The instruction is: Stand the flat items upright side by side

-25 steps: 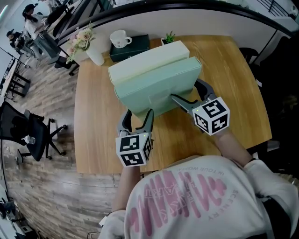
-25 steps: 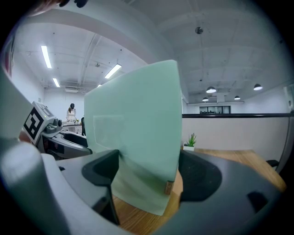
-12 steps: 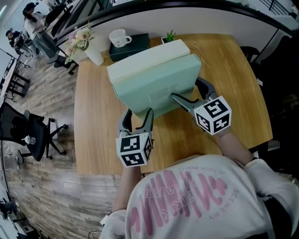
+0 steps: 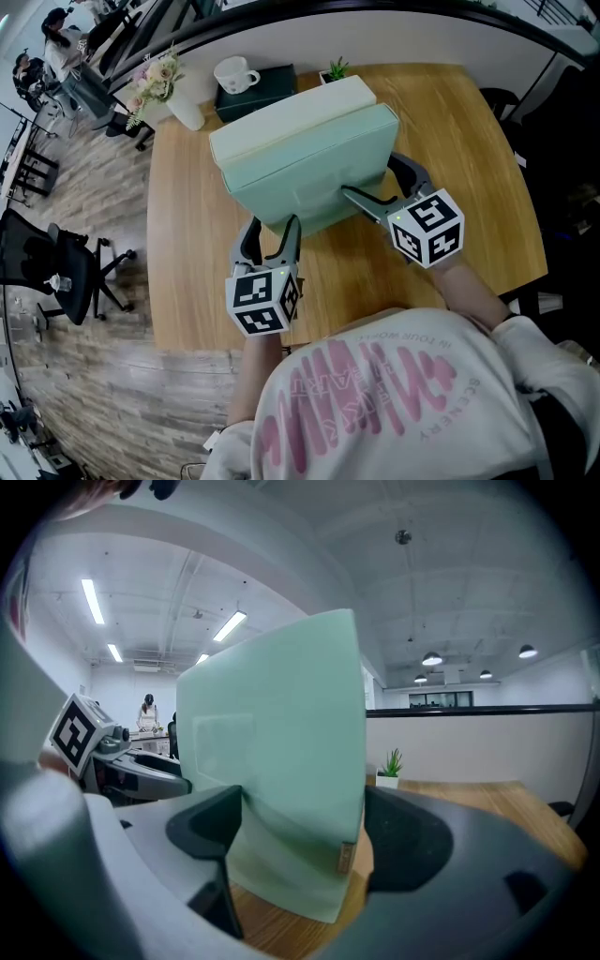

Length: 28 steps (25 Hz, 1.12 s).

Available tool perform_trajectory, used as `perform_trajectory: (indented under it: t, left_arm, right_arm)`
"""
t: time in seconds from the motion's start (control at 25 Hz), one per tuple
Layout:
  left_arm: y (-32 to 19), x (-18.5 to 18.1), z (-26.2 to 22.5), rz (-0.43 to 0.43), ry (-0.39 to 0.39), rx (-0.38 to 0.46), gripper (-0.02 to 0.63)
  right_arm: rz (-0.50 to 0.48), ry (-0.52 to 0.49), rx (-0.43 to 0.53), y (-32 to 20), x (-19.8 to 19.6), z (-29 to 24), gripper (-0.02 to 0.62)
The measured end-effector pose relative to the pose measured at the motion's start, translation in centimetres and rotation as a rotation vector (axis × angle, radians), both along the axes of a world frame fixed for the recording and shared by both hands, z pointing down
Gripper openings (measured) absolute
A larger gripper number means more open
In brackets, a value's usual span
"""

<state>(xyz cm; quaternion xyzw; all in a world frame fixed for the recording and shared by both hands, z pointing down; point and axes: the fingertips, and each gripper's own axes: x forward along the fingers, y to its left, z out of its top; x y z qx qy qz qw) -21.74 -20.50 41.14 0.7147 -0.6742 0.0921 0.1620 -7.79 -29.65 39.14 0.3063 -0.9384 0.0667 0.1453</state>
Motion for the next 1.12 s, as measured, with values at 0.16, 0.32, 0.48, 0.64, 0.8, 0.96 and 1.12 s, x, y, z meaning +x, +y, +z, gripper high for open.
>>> perform_trajectory:
  t: [0.16,0.32,0.48,0.64,0.8,0.96,1.12]
  left_arm:
    - [0.4,-0.1,0.0,-0.001,-0.005,0.002,0.273]
    - [0.7,-0.2,-0.4,-0.004,-0.007,0.005,0.272]
    - [1.2,-0.3,-0.8,-0.006,-0.005,0.013,0.268]
    - [1.6,-0.4,-1.2,-0.012,0.016,0.026,0.264]
    - [1.9,-0.5,-1.4,-0.012,0.012,0.031,0.259]
    - [2.2,-0.5,-1.6,-0.011,0.019,0.039,0.255]
    - [2.5,-0.4,-1.9,-0.004,0.028,0.046,0.247]
  right_arm:
    - [0.006,0.008,-0.007,0.2,0.1,0.3,0.408]
    - [0.019,0.021,-0.017,0.3,0.5,0.4,0.413]
    - [0.031,0.023,-0.028,0.7,0.6,0.3,0.413]
    - [0.040,0.026,-0.037,0.8,0.8,0.4,0.413]
    - [0.050,0.031,-0.036,0.8,1.0,0.3,0.413]
    - [0.060,0.028,-0.038,0.8,1.0,0.3,0.413]
    - [0.072,0.026,-0.043,0.9,1.3,0.4,0.413]
